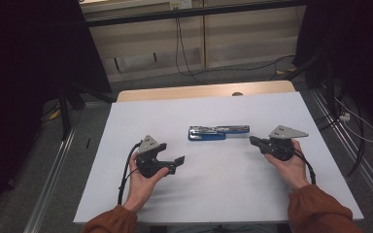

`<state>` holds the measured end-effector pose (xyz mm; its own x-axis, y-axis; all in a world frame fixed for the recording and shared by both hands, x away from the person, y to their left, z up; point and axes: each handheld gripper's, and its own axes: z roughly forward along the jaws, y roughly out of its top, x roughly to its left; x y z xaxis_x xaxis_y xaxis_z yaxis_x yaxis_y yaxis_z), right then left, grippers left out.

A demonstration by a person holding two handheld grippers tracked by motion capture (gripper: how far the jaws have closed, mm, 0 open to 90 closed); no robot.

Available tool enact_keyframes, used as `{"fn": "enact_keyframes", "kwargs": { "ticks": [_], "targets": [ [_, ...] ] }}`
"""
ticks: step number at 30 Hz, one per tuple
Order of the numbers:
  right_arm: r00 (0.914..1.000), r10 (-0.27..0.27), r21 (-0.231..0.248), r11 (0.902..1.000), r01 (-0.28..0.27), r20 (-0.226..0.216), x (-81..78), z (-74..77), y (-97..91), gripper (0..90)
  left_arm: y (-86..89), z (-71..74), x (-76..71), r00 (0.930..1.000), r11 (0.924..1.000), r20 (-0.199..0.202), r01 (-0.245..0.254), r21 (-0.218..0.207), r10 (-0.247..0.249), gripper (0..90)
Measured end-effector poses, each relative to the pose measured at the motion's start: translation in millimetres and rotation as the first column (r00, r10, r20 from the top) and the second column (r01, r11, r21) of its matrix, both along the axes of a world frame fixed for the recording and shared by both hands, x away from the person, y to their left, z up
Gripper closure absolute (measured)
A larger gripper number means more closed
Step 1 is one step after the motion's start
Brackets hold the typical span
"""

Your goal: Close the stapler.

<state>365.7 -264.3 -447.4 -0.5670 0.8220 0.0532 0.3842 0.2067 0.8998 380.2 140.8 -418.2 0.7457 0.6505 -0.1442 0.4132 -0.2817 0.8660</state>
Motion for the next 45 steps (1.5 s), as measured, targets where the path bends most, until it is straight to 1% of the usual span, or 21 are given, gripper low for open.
{"fn": "enact_keyframes", "kwargs": {
  "ticks": [4,5,7,9,11,13,15,17,18,20,24,27,30,32,34,37,38,40,42,44,45],
  "targets": [
    [1.0000,0.004,-0.003,1.0000,-0.004,-0.005,0.9,-0.3,0.7,90.0,-7.0,-0.7,10.1,0.9996,0.9999,0.025,0.011,-0.005,-0.011,16.6],
    [1.0000,0.004,-0.002,1.0000,-0.004,-0.006,0.8,-0.2,0.7,90.0,-8.8,-0.8,12.2,0.9996,0.9997,0.023,0.018,-0.016,-0.018,18.1],
    [1.0000,0.006,-0.004,1.0000,-0.006,-0.005,0.6,0.1,0.8,90.0,-12.4,-0.8,15.1,0.9997,0.9998,0.023,0.010,-0.016,-0.010,22.4],
    [0.9999,0.009,-0.008,0.9999,-0.009,-0.009,0.6,-0.4,0.8,90.0,-15.7,-1.7,18.2,0.9998,0.9995,0.017,0.013,-0.029,-0.012,23.0],
    [0.9999,0.010,-0.010,0.9999,-0.010,-0.014,0.7,-1.1,0.8,90.0,-19.8,-1.5,20.9,0.9997,0.9996,0.011,0.024,-0.014,-0.024,25.5],
    [0.9999,0.009,-0.011,0.9999,-0.009,-0.014,0.9,-0.9,1.1,90.0,-23.6,-0.9,24.0,0.9991,0.9994,0.026,0.035,0.000,-0.035,27.8],
    [0.9998,0.010,-0.014,0.9999,-0.010,-0.014,1.2,-0.8,1.6,90.0,-27.4,-0.9,27.2,0.9988,0.9990,0.020,0.045,-0.001,-0.045,30.8],
    [0.9999,0.011,-0.019,0.9998,-0.011,-0.013,1.8,-1.3,2.0,90.0,-31.1,-1.3,31.4,0.9972,0.9970,0.022,0.071,0.031,-0.072,35.8],
    [0.9998,0.011,-0.020,0.9997,-0.012,-0.015,2.0,-1.4,2.2,90.0,-32.8,-1.6,33.6,0.9966,0.9956,0.014,0.080,0.048,-0.081,36.3],
    [0.9997,0.014,-0.021,0.9997,-0.014,-0.018,2.7,-1.7,2.9,90.0,-35.4,-2.4,36.7,0.9964,0.9957,0.002,0.084,0.039,-0.085,38.6],
    [0.9996,0.020,-0.031,0.9993,-0.021,-0.022,3.7,-1.7,3.8,90.0,-39.4,-1.6,43.9,0.9967,0.9965,-0.001,0.081,0.024,-0.081,50.9],
    [0.9994,0.023,-0.031,0.9992,-0.024,-0.026,4.2,-1.1,4.7,90.0,-42.5,-2.1,50.3,0.9979,0.9979,-0.013,0.063,0.016,-0.063,52.7],
    [0.9993,0.025,-0.024,0.9994,-0.026,-0.028,5.1,-0.4,5.6,90.0,-44.9,-3.9,54.0,0.9983,0.9977,-0.006,0.059,0.033,-0.058,58.5],
    [0.9994,0.023,-0.017,0.9996,-0.024,-0.027,6.0,-0.7,5.7,90.0,-46.9,-5.6,56.8,0.9986,0.9980,0.002,0.054,0.033,-0.054,64.5],
    [0.9991,0.024,-0.017,0.9995,-0.025,-0.034,7.5,-1.7,6.1,90.0,-50.6,-7.1,60.2,0.9983,0.9973,0.000,0.059,0.043,-0.059,70.8],
    [0.9989,0.021,-0.021,0.9995,-0.022,-0.042,9.5,-2.4,6.6,90.0,-55.1,-9.0,64.2,0.9976,0.9957,0.002,0.070,0.061,-0.070,76.8],
    [0.9988,0.021,-0.021,0.9996,-0.021,-0.045,10.0,-2.0,6.7,90.0,-56.6,-10.1,65.5,0.9977,0.9954,0.002,0.068,0.067,-0.068,78.1],
    [0.9988,0.017,-0.024,0.9996,-0.018,-0.047,12.0,-1.1,6.9,90.0,-59.0,-12.6,67.7,0.9981,0.9926,0.015,0.058,0.107,-0.060,79.6],
    [0.9987,0.012,-0.031,0.9994,-0.014,-0.049,13.9,-0.9,7.5,90.0,-59.1,-16.1,71.9,0.9982,0.9945,0.000,0.060,0.086,-0.060,81.5],
    [0.9985,0.014,-0.039,0.9991,-0.016,-0.053,14.8,-2.1,8.4,90.0,-59.9,-17.6,74.9,0.9985,0.9922,0.007,0.053,0.113,-0.054,86.1],
    [0.9980,0.015,-0.045,0.9988,-0.018,-0.061,15.0,-2.7,9.2,90.0,-60.0,-17.9,76.2,0.9984,0.9916,0.010,0.055,0.117,-0.057,88.5]
  ]
}}
